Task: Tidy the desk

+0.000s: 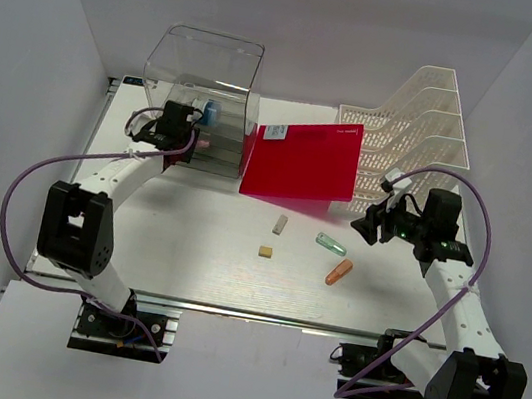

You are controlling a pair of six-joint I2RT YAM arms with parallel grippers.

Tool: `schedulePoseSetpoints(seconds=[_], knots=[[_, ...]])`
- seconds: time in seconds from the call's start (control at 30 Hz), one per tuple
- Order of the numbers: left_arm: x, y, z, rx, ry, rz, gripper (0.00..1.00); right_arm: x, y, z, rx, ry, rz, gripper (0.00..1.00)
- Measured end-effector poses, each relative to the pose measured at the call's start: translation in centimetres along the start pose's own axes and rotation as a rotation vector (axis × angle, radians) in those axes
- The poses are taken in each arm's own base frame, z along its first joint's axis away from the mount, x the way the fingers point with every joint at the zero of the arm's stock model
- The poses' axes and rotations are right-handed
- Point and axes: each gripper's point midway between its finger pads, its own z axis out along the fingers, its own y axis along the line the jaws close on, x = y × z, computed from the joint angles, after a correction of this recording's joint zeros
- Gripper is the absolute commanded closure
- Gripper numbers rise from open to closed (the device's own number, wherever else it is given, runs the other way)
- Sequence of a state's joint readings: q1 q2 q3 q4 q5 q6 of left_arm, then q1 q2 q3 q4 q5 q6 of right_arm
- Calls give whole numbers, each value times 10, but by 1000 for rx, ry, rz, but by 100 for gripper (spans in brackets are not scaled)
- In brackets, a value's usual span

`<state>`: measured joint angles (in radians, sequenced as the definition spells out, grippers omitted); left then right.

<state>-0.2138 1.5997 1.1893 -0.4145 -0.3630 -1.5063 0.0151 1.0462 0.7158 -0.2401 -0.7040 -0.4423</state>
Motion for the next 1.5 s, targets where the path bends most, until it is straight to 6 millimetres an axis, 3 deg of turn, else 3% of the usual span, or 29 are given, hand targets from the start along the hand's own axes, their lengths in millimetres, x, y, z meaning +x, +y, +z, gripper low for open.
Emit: schedulePoseSetpoints(seconds=[0.07, 0.13, 0.3, 0.37, 0.4, 0.5, 0.53, 0.6, 0.7, 0.73, 0.8, 0.9, 0.93, 1.03, 1.07, 1.13, 1.23, 1.5], knots=[[1, -1, 1, 2, 10, 4, 33, 2, 1, 0, -4, 2, 0, 39], [1, 4, 3, -13, 18, 17, 29, 4, 2, 1, -7, 5, 1, 39], [4, 7, 5, -20, 44, 31, 29, 4, 4, 1, -20, 3, -5, 35], [5, 6, 4, -15, 59, 42, 35, 4, 8, 1, -42, 1, -12, 28], [6, 5, 3, -7, 70, 56, 48, 5, 11, 0, -61, 0, -23, 27], [11, -5, -7, 51, 113, 125, 70, 9, 25, -1, -139, -5, -87, 27], [13, -9, -13, 84, 133, 162, 82, 11, 31, -2, -174, -12, -121, 28], [17, -17, -31, 179, 185, 269, 91, 19, 45, -5, -240, -26, -200, 35], [30, -23, -68, 390, 281, 498, 93, 37, 65, -8, -328, -44, -314, 64], [35, -22, -82, 465, 312, 583, 94, 44, 70, -9, -349, -44, -347, 77], [45, -14, -106, 605, 369, 737, 94, 56, 77, -9, -384, -40, -412, 86], [60, 9, -133, 778, 439, 945, 88, 70, 81, -8, -422, -19, -500, 81], [64, 17, -138, 817, 455, 995, 84, 73, 81, -7, -429, -8, -519, 66], [72, 40, -145, 902, 477, 1122, 50, 91, 79, -2, -461, 64, -586, 45], [74, 46, -145, 917, 476, 1151, 33, 97, 79, -1, -473, 94, -598, 44], [73, 54, -147, 931, 469, 1191, 29, 107, 77, 1, -493, 151, -629, 42], [63, 49, -154, 951, 393, 1236, 17, 114, 73, 5, -524, 231, -680, 42], [-4, 23, -176, 861, -19, 1231, 15, 144, 59, 9, -594, 465, -771, 42]])
